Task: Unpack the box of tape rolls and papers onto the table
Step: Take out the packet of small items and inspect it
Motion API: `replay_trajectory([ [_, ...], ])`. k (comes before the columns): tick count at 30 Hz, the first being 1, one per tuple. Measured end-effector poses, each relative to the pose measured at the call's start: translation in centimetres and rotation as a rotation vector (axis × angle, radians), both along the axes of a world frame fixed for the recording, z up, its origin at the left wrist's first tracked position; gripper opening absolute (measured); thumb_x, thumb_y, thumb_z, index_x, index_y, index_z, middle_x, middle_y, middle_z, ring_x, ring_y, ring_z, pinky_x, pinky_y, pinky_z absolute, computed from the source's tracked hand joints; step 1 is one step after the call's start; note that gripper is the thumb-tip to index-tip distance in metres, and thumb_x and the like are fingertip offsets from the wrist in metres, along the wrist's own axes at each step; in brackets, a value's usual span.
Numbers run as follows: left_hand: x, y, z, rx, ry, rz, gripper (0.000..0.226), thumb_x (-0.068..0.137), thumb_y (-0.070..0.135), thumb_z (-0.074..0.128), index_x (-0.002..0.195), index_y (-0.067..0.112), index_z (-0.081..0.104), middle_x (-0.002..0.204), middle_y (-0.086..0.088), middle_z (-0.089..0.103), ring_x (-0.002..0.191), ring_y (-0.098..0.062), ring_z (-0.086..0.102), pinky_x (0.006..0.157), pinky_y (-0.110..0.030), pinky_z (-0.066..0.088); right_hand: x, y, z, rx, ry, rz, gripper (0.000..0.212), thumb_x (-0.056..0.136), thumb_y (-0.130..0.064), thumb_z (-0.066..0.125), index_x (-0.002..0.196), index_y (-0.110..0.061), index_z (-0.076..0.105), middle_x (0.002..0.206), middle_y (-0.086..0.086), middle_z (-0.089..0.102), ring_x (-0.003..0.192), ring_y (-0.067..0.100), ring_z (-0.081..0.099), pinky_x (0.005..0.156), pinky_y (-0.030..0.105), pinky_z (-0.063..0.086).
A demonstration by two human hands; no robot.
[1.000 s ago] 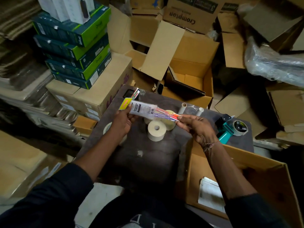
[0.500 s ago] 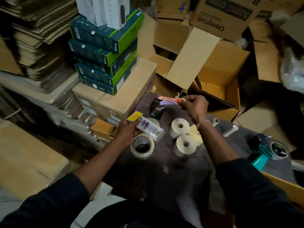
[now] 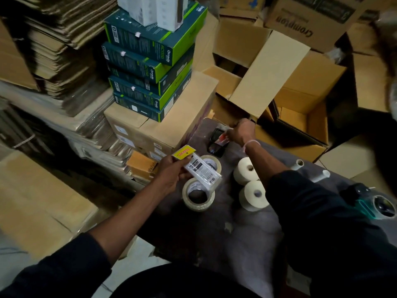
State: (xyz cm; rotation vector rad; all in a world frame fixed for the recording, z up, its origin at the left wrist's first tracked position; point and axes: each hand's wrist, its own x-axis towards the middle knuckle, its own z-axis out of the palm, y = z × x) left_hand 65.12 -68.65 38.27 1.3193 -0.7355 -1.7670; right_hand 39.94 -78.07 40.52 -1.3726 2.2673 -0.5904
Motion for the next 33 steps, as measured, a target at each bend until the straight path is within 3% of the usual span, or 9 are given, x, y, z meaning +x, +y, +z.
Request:
replay_trajectory([
  [11,-2.5,1.1,1.4,0.033,0.102,-0.016,0.008,0.094,0.001,0.063,0.101,0.003,0.064,0.074,-0.005,0.077,0.066,-0.016,0.076,0.053,-0.032,0.061,-1.2,4.7,0.8,-0.006,-0.1,0.194,0.032,0.092,-0.006,0.056,0.12,-0.008,0.073,0.121,0.013,0.072,0.117,0.027,0.065,0.105,0.034,0.048],
  [14,-3.6,1.5,2.0,0.025,0.099,-0.01,0.009,0.093,0.001,0.065,0.103,0.003,0.065,0.082,-0.009,0.076,0.068,-0.018,0.076,0.052,-0.032,0.06,-1.6,7.3,3.1,-0.066,-0.373,0.063,0.024,0.094,-0.002,0.056,0.11,-0.003,0.073,0.105,0.01,0.075,0.097,0.017,0.066,0.097,0.037,0.054],
  [16,-4.5,1.6,2.4,-0.003,0.097,-0.022,0.006,0.094,0.002,0.065,0.098,0.006,0.066,0.087,-0.011,0.074,0.07,-0.02,0.076,0.053,-0.033,0.06,-1.9,10.1,5.2,-0.061,-0.534,0.052,0.017,0.098,-0.009,0.06,0.102,0.003,0.071,0.087,0.01,0.072,0.081,0.019,0.063,0.078,0.034,0.054],
  [20,-7.3,2.1,3.5,-0.068,0.071,-0.057,0.003,0.094,0.009,0.068,0.092,0.011,0.07,0.084,-0.01,0.075,0.069,-0.022,0.071,0.071,-0.042,0.054,-4.0,15.7,7.5,0.132,-0.68,0.138,0.045,0.09,-0.037,0.073,0.099,0.007,0.071,0.088,0.02,0.075,0.075,0.022,0.063,0.07,0.036,0.054],
  [22,-9.3,2.7,4.1,-0.071,0.073,-0.053,0.002,0.094,0.012,0.068,0.093,0.01,0.069,0.081,-0.009,0.074,0.061,-0.017,0.071,0.064,-0.034,0.051,-5.7,18.1,7.2,0.161,-0.701,0.119,0.041,0.083,-0.032,0.081,0.101,0.004,0.073,0.087,0.018,0.074,0.076,0.023,0.062,0.069,0.031,0.057],
  [24,-11.6,3.2,4.5,-0.061,0.11,-0.048,0.013,0.095,0.012,0.067,0.107,0.008,0.067,0.094,-0.011,0.074,0.07,-0.015,0.074,0.057,-0.026,0.056,-7.3,20.4,7.2,0.103,-0.787,0.087,0.036,0.082,-0.016,0.083,0.102,0.009,0.068,0.09,0.028,0.07,0.074,0.027,0.062,0.065,0.026,0.057],
  [26,-13.9,3.9,4.8,-0.064,0.143,-0.061,0.022,0.094,0.011,0.068,0.116,0.008,0.066,0.099,-0.008,0.075,0.084,-0.018,0.075,0.064,-0.027,0.06,-9.0,22.3,7.3,0.008,-0.855,0.027,0.03,0.082,-0.004,0.08,0.102,0.011,0.065,0.09,0.029,0.066,0.068,0.024,0.062,0.061,0.024,0.058],
  [30,-19.0,6.5,5.6,-0.095,0.14,-0.181,0.012,0.095,0.014,0.067,0.107,0.014,0.068,0.096,-0.004,0.076,0.082,-0.015,0.073,0.075,-0.029,0.062,-13.0,26.0,8.5,-0.155,-0.832,-0.125,0.025,0.084,0.001,0.077,0.1,0.012,0.062,0.086,0.031,0.065,0.056,0.018,0.061,0.053,0.023,0.058],
  [33,-22.7,9.0,6.2,-0.096,0.12,-0.326,0.014,0.094,0.02,0.07,0.106,0.013,0.067,0.096,-0.006,0.074,0.083,-0.015,0.07,0.08,-0.027,0.061,-16.8,29.1,9.0,-0.272,-0.761,-0.24,0.015,0.087,0.001,0.074,0.091,0.004,0.06,0.066,0.011,0.062,0.051,0.014,0.063,0.053,0.028,0.056],
])
